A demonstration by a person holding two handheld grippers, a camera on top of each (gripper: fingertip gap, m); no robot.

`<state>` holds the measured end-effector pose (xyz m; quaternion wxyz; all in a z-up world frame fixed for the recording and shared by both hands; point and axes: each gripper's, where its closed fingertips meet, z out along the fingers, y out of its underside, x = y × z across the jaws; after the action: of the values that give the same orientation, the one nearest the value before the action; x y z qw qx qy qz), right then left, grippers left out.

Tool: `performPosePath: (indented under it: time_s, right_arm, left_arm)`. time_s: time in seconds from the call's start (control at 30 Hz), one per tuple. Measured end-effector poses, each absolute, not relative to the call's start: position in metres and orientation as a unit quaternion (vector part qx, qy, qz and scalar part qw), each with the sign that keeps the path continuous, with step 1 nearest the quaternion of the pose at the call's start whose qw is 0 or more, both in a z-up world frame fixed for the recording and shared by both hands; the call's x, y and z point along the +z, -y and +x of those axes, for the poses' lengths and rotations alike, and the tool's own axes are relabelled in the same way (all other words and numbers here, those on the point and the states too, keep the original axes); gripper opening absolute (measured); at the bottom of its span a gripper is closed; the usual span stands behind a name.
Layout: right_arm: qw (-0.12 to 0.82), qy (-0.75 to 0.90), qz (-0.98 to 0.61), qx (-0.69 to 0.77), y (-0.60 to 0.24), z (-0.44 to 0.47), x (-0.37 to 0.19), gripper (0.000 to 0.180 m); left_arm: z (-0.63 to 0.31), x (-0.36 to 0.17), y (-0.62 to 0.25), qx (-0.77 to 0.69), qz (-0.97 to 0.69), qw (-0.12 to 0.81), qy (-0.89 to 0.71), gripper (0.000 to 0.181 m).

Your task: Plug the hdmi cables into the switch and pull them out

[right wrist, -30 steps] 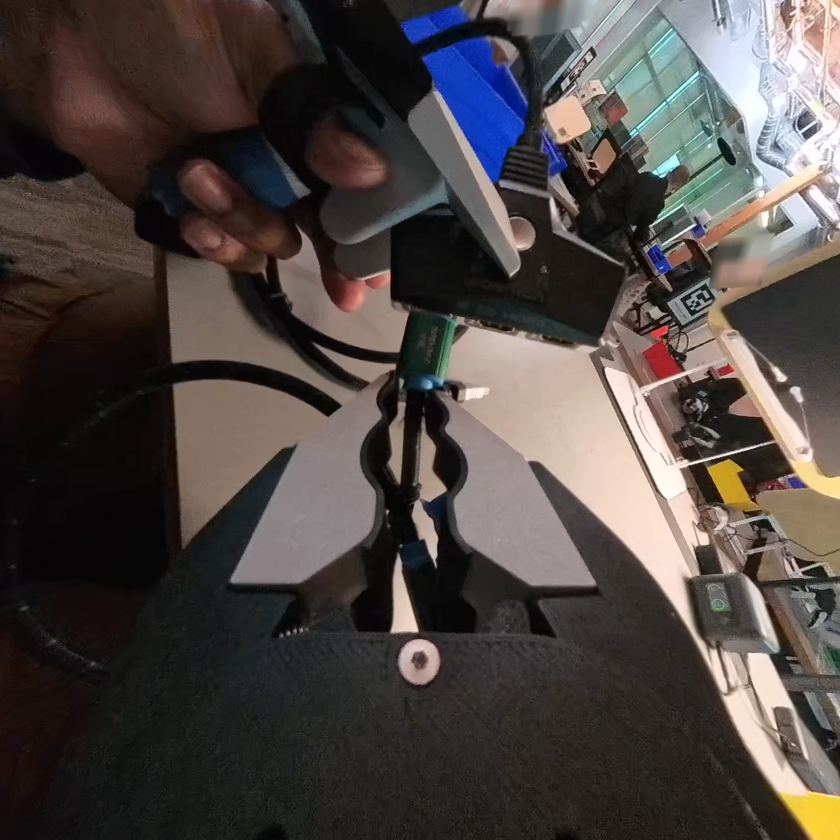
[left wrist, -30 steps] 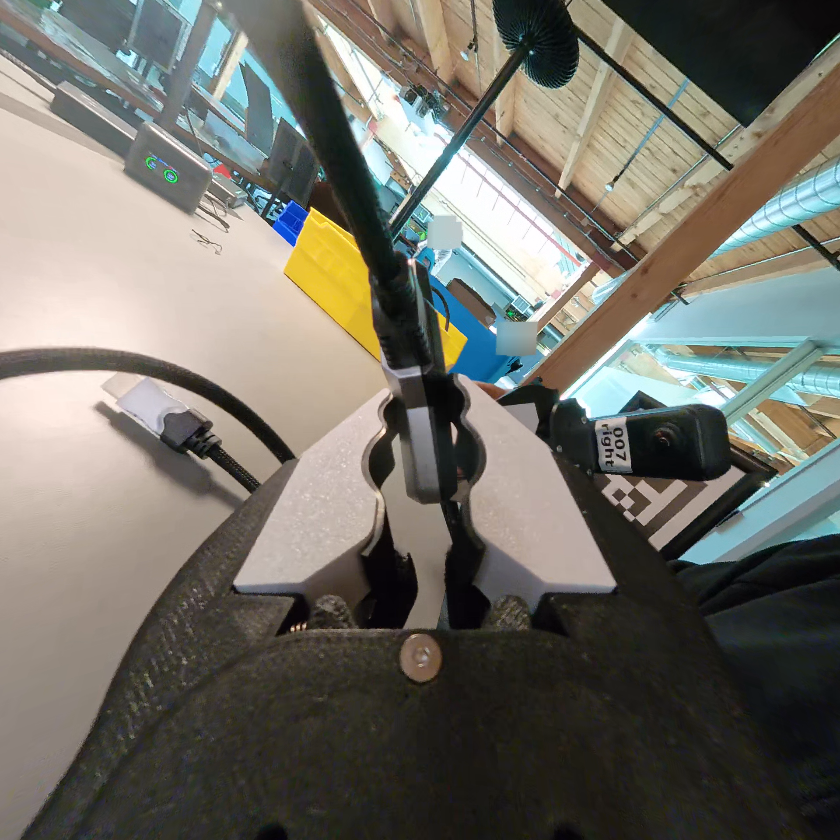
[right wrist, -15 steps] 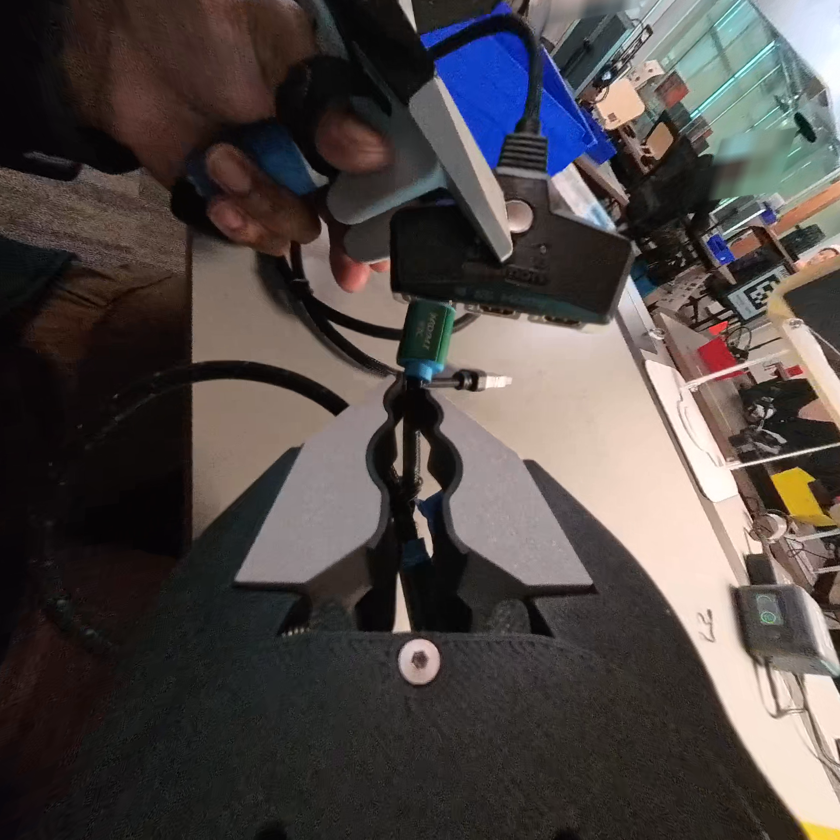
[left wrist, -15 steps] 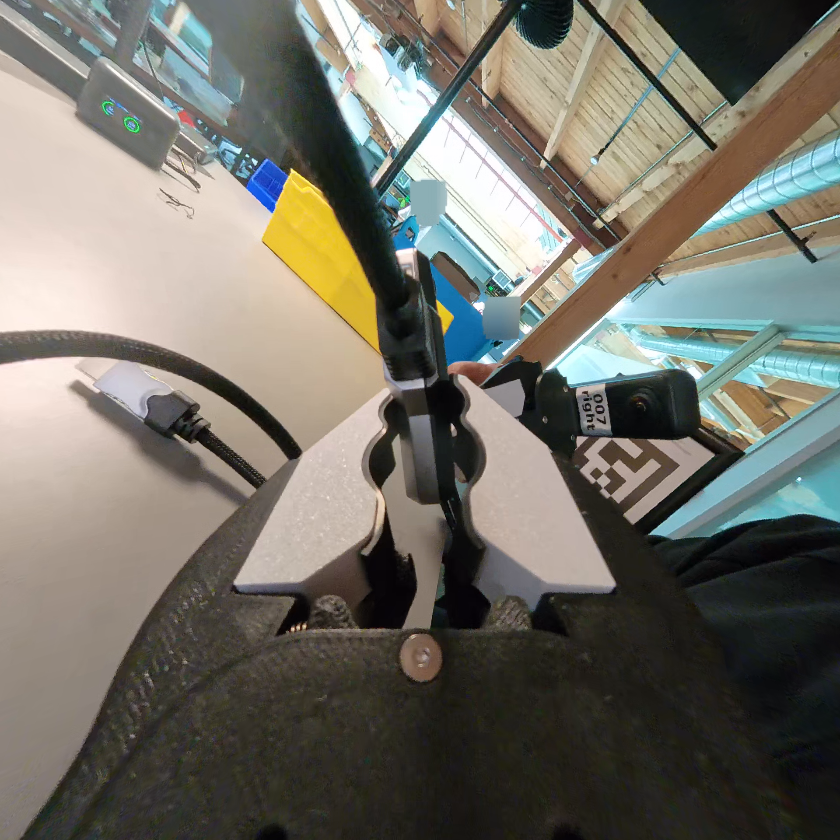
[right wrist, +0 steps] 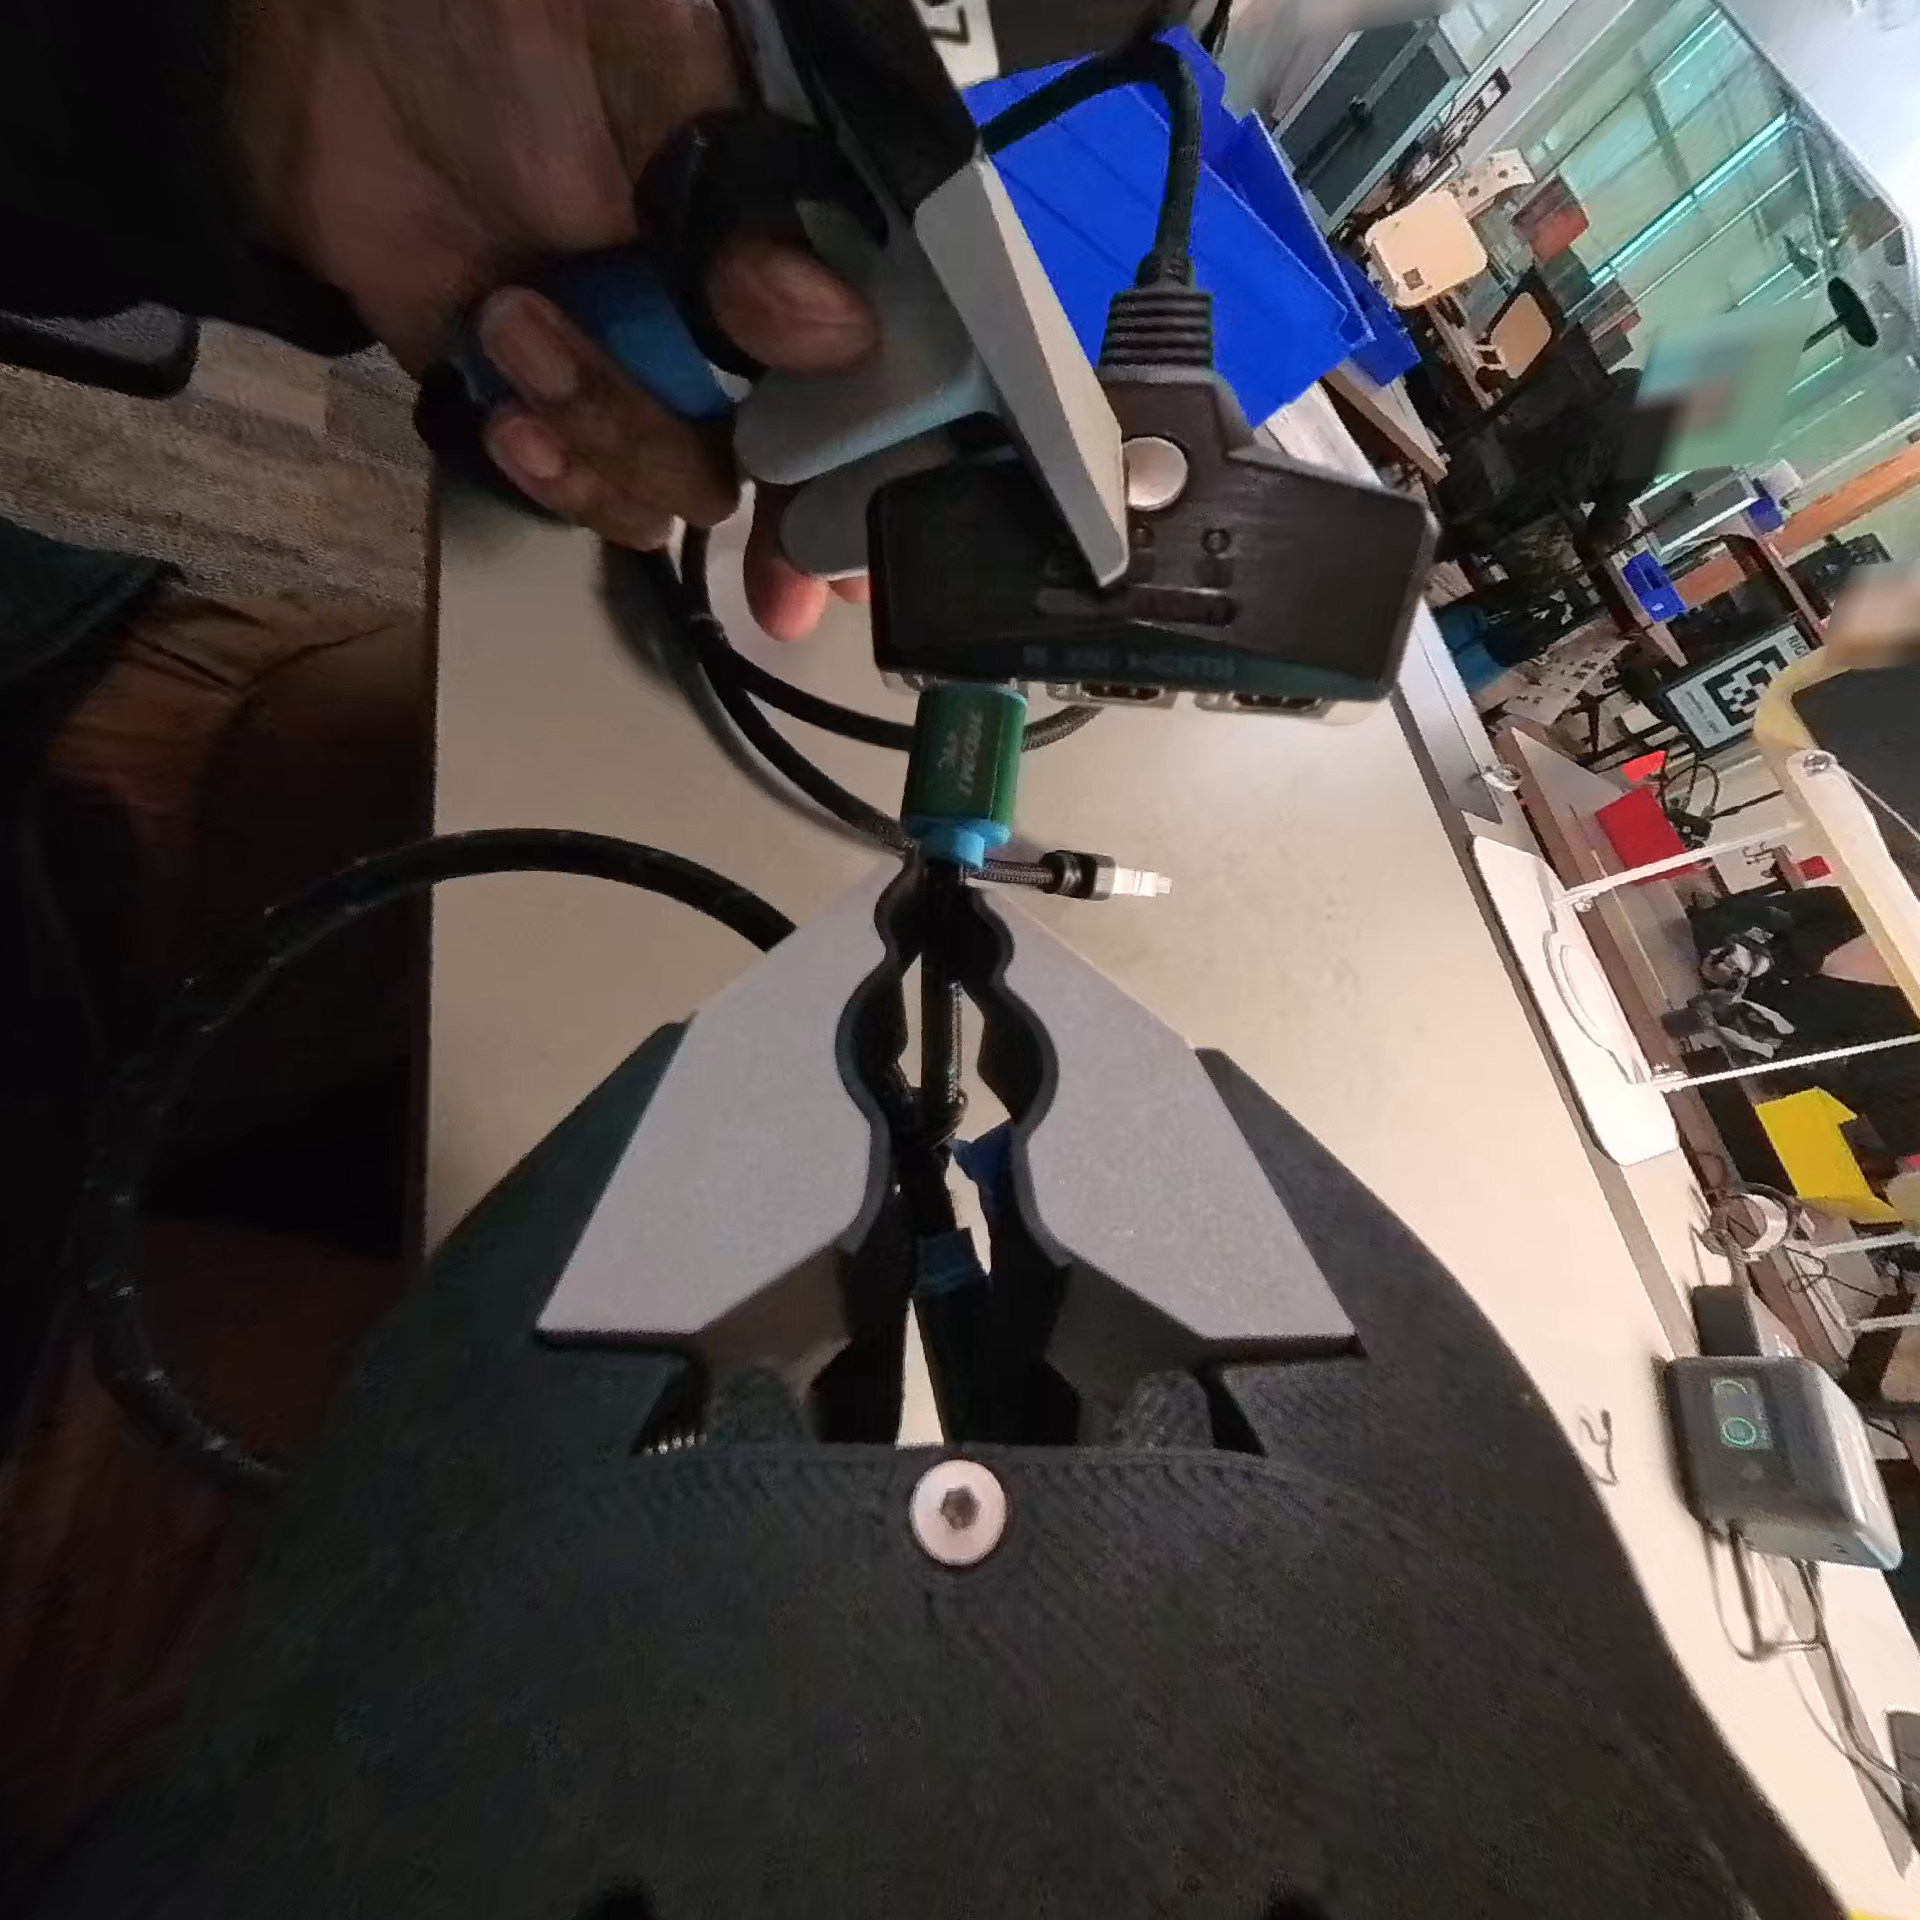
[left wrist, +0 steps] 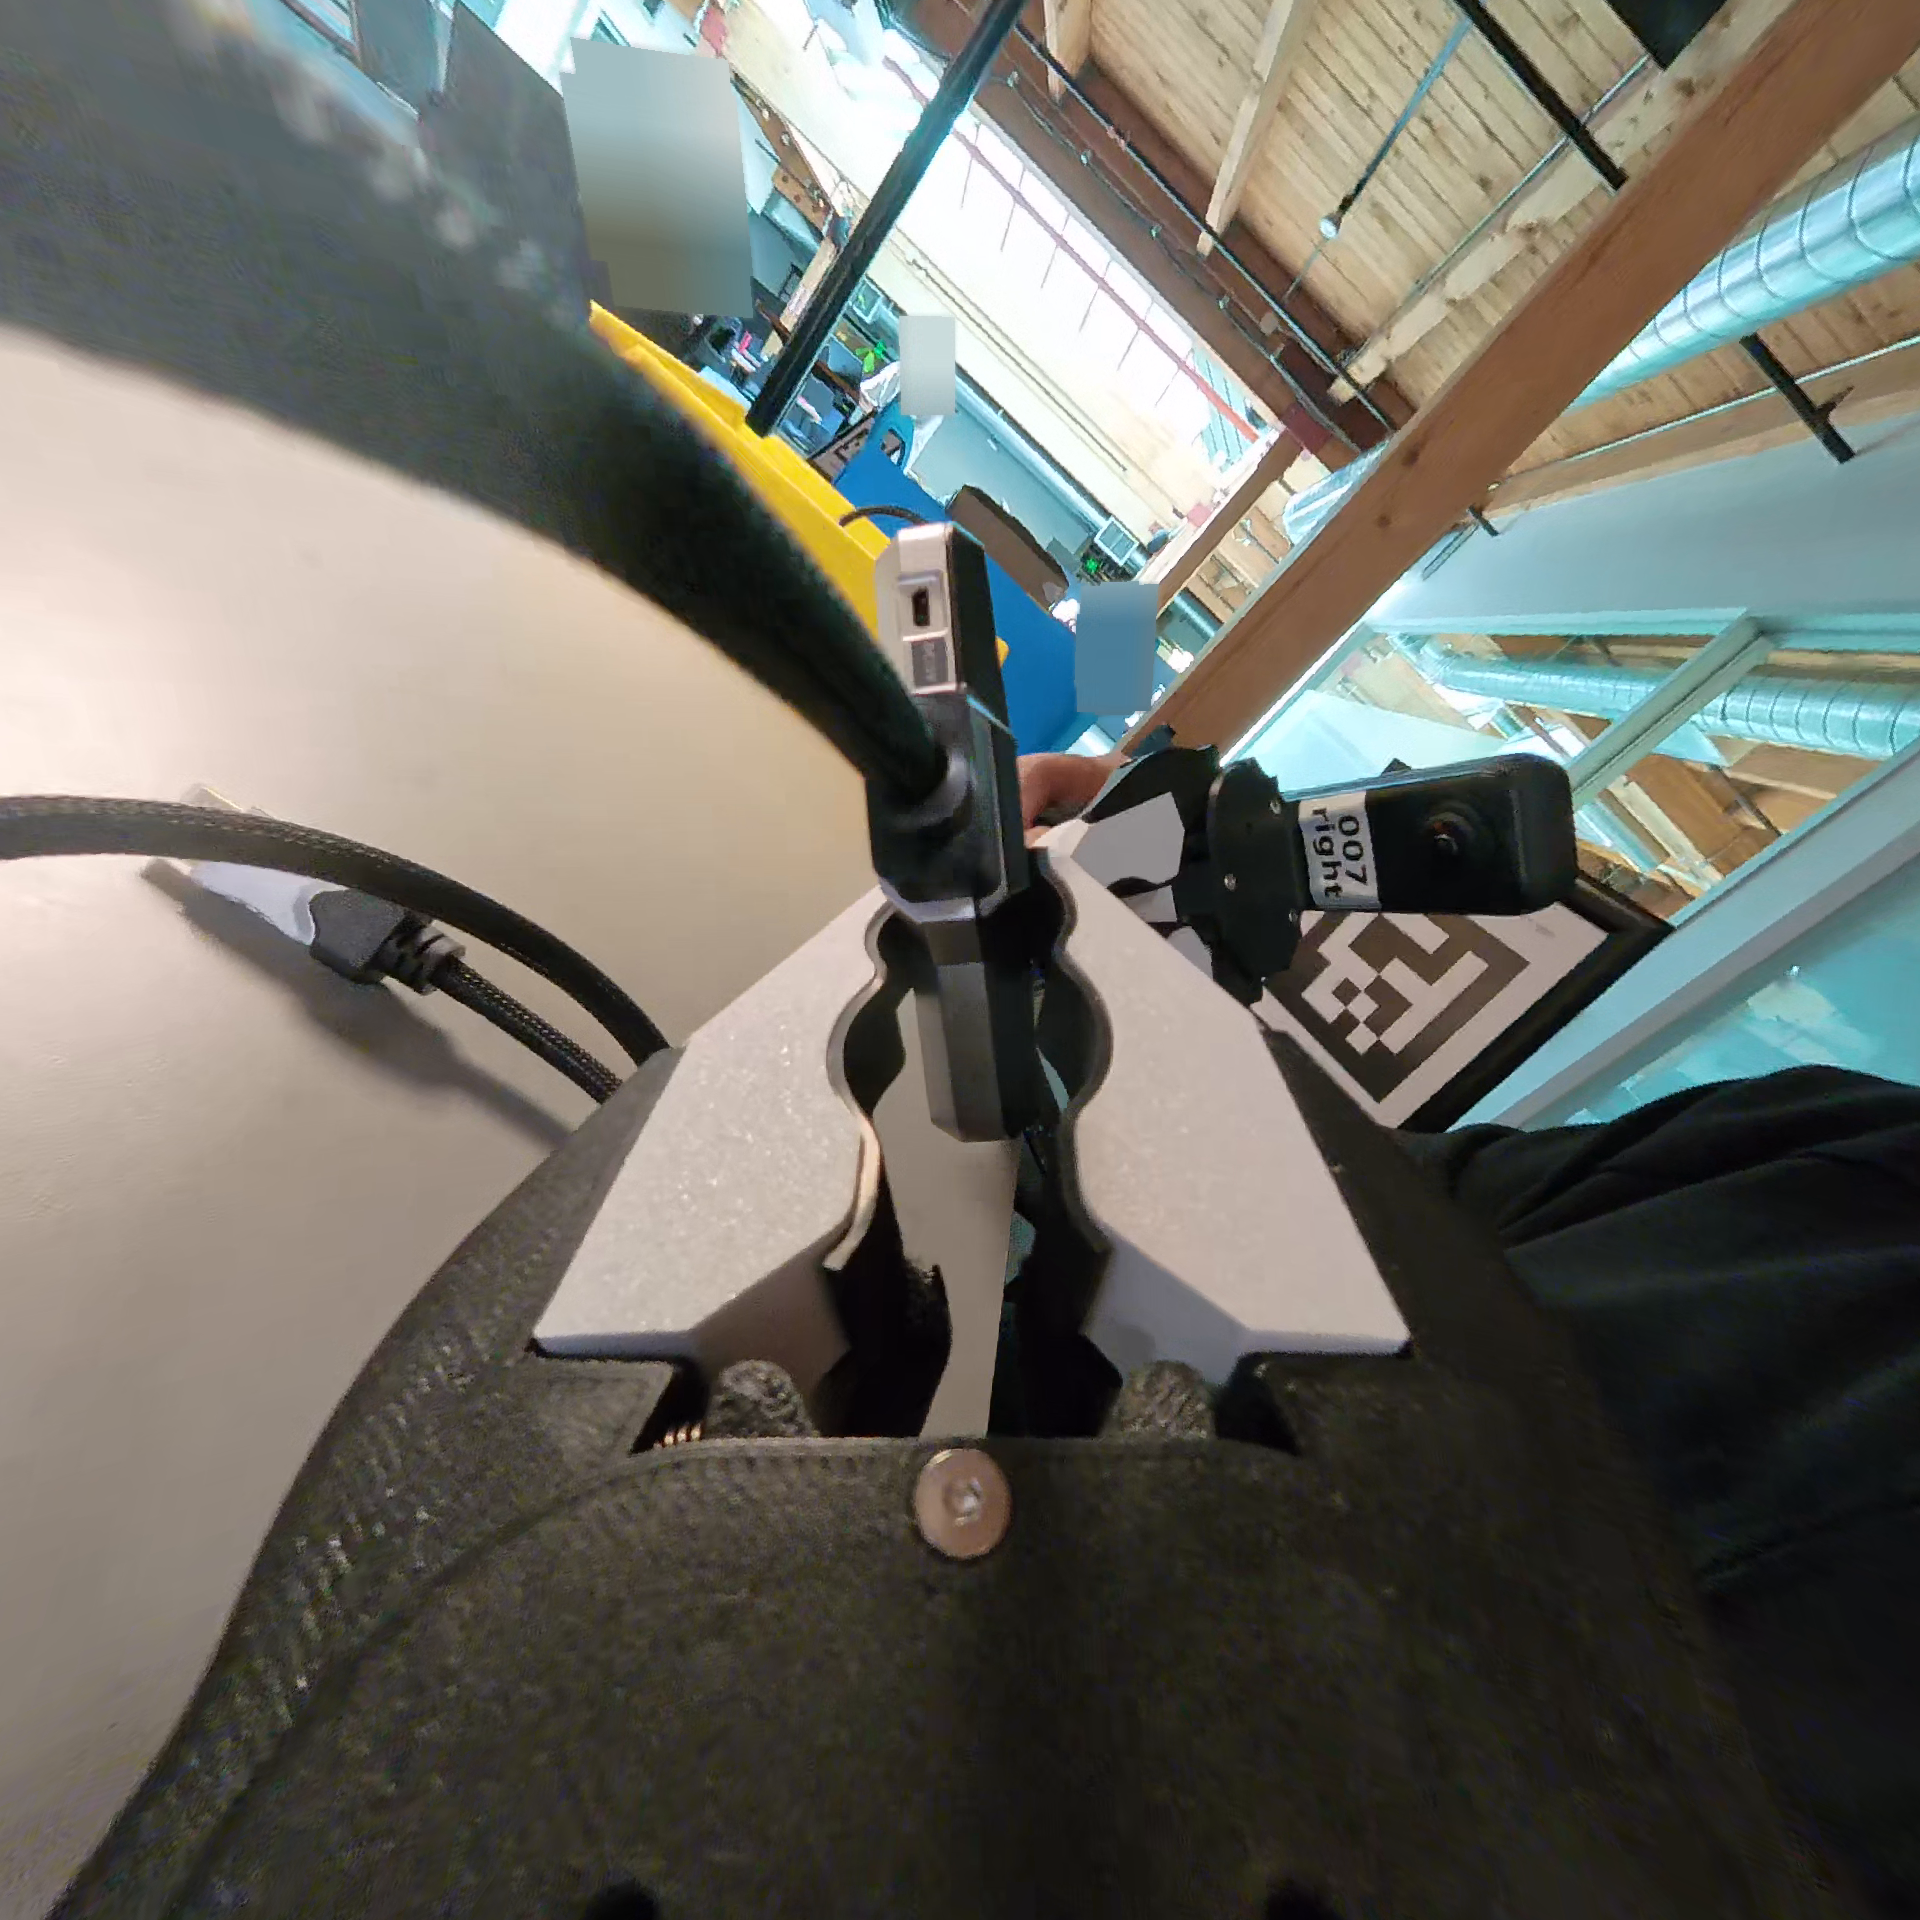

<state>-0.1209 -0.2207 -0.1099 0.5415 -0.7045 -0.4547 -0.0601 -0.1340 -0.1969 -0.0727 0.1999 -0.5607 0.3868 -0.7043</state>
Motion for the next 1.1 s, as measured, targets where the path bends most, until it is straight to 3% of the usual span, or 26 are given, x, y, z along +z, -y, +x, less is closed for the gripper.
performPosePath:
  time_s: [0.67,0.73,0.77,0.87,0.93,1.1]
  right_arm:
    - [0.532,0.487,-0.686,-0.097,0.219,-0.125,-0.108,0.007]
    - [0.542,0.476,-0.686,-0.092,0.218,-0.118,-0.099,0.006]
    - [0.536,0.477,-0.692,-0.079,0.220,-0.122,-0.103,0.007]
    - [0.524,0.495,-0.686,-0.095,0.223,-0.125,-0.112,0.006]
    - [0.545,0.481,-0.677,-0.115,0.220,-0.111,-0.097,0.008]
    - [0.530,0.498,-0.676,-0.119,0.223,-0.123,-0.109,0.007]
  left_arm:
    - [-0.145,-0.076,0.194,-0.708,-0.552,0.172,-0.405,0.021]
    - [-0.143,-0.072,0.199,-0.704,-0.543,0.186,-0.418,0.030]
    - [-0.142,-0.070,0.198,-0.710,-0.542,0.185,-0.410,0.022]
    - [-0.142,-0.076,0.197,-0.706,-0.550,0.168,-0.413,0.021]
    - [-0.141,-0.076,0.203,-0.699,-0.544,0.178,-0.429,0.032]
    - [-0.144,-0.077,0.199,-0.704,-0.546,0.167,-0.423,0.021]
